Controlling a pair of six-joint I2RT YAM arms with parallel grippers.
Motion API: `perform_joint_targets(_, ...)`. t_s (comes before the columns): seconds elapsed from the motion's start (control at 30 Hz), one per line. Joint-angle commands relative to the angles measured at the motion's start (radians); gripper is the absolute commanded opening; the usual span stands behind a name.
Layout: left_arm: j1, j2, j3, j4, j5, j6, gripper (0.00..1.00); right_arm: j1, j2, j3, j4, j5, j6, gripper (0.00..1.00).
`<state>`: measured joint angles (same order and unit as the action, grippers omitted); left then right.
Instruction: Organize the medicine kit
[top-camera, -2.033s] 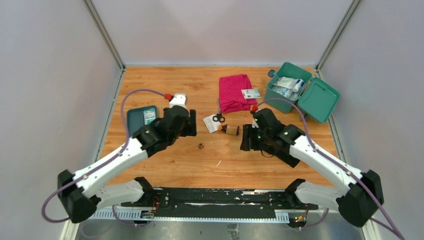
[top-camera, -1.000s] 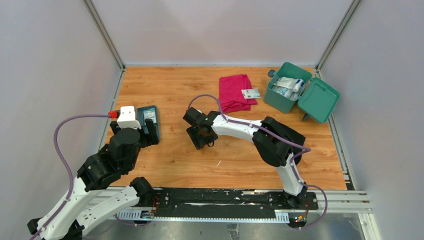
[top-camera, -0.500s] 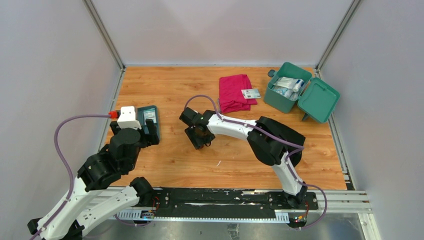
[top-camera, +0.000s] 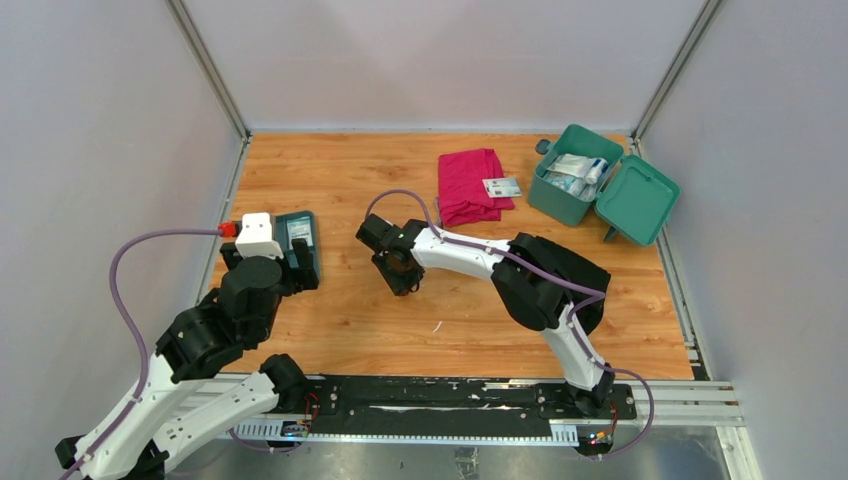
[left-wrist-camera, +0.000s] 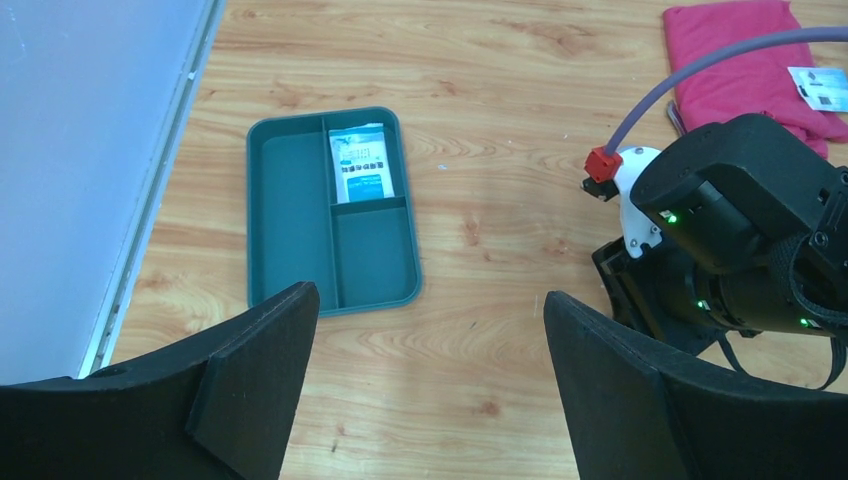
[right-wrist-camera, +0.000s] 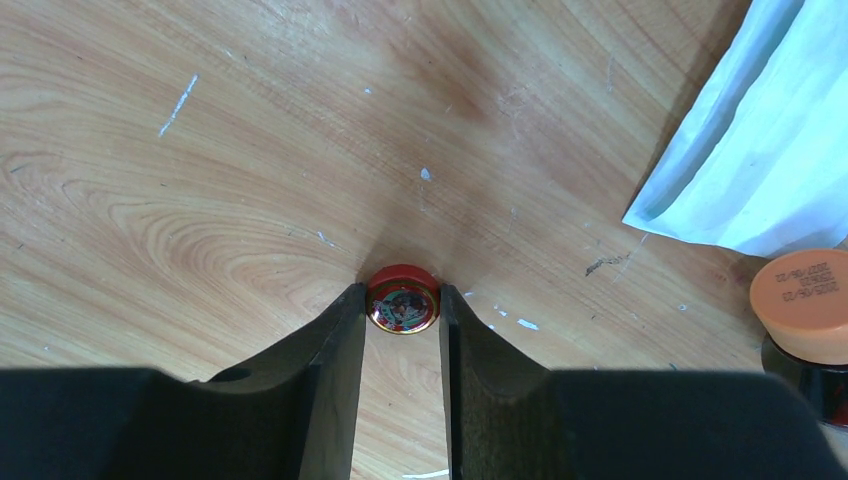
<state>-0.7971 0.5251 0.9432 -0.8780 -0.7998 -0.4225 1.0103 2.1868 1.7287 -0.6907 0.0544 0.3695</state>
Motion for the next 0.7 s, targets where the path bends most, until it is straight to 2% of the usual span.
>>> perform_joint_targets(0.0,-0.004,0.004,-0.007,-0.009,-0.033,-0.01,0.89,0.021,0.045,-0.031,-0.041,-0.004,0.001,0.24)
perform_joint_targets(0.13,-0.004,0.007,-0.009,-0.009,-0.029,-0.009,0.89,0.017,-0.003,-0.044,-0.043,0.029,-0.008,0.22)
perform_joint_targets(0.33,-0.004,0.039,-0.004,-0.009,-0.011,-0.001,0.89,-0.05,-0.165,-0.017,-0.069,-0.038,-0.029,0.21)
perform_joint_targets(0.57,-0.004,0.056,-0.004,-0.006,0.002,-0.001,0.9,-0.308,-0.388,-0.027,-0.095,0.015,-0.06,0.19)
perform_joint_targets(0.67,-0.005,0.061,-0.003,-0.005,0.009,0.001,0.91,-0.433,-0.462,-0.033,-0.089,0.106,-0.082,0.19)
